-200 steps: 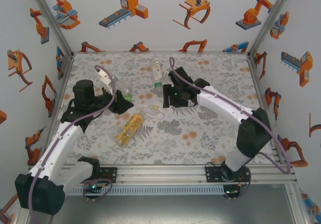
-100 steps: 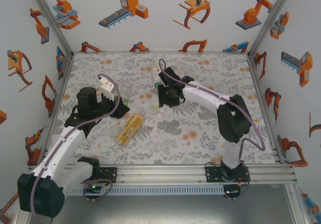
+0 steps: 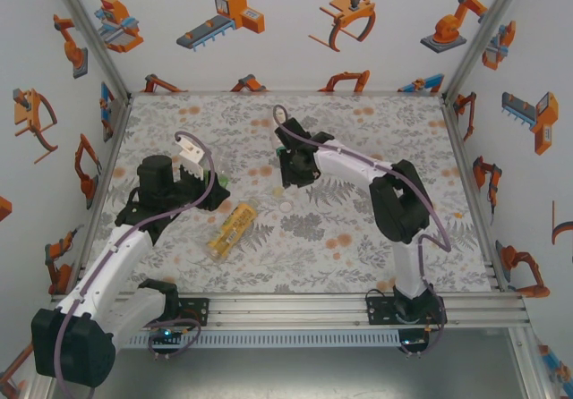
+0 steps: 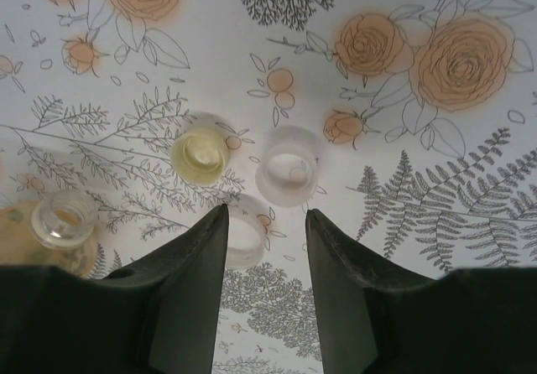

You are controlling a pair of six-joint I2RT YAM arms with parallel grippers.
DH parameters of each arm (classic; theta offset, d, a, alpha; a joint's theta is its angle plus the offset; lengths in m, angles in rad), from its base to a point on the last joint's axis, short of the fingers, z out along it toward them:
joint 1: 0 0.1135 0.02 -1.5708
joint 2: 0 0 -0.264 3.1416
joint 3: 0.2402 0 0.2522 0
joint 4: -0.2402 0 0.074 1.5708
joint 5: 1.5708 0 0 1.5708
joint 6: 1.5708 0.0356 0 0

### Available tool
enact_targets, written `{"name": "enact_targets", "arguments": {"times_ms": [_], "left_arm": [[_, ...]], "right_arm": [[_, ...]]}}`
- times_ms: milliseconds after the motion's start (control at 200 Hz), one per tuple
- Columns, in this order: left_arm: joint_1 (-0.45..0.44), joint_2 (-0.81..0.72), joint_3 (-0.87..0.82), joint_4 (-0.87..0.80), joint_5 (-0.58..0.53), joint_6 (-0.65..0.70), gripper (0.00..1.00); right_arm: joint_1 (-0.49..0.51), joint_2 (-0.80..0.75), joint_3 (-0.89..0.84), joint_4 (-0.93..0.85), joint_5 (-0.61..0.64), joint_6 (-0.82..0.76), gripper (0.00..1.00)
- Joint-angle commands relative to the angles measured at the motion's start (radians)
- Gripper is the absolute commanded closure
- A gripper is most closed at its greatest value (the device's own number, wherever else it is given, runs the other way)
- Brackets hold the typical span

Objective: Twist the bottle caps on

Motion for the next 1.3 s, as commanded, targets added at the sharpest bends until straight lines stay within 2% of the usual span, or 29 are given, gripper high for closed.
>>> {"name": "enact_targets", "arguments": {"times_ms": [0, 1292], "left_arm": [[0.003, -0.008, 0.026, 0.016, 0.000, 0.024, 0.68], [0.002, 0.017, 0.038, 0.004, 0.015, 0.025, 0.68]], "right_arm": [[-0.003, 0.031, 0.056, -0.048, 0.048, -0.022, 0.58], [-0.003, 0.094, 0.025, -0.032, 0.039, 0.016, 0.59]]}}
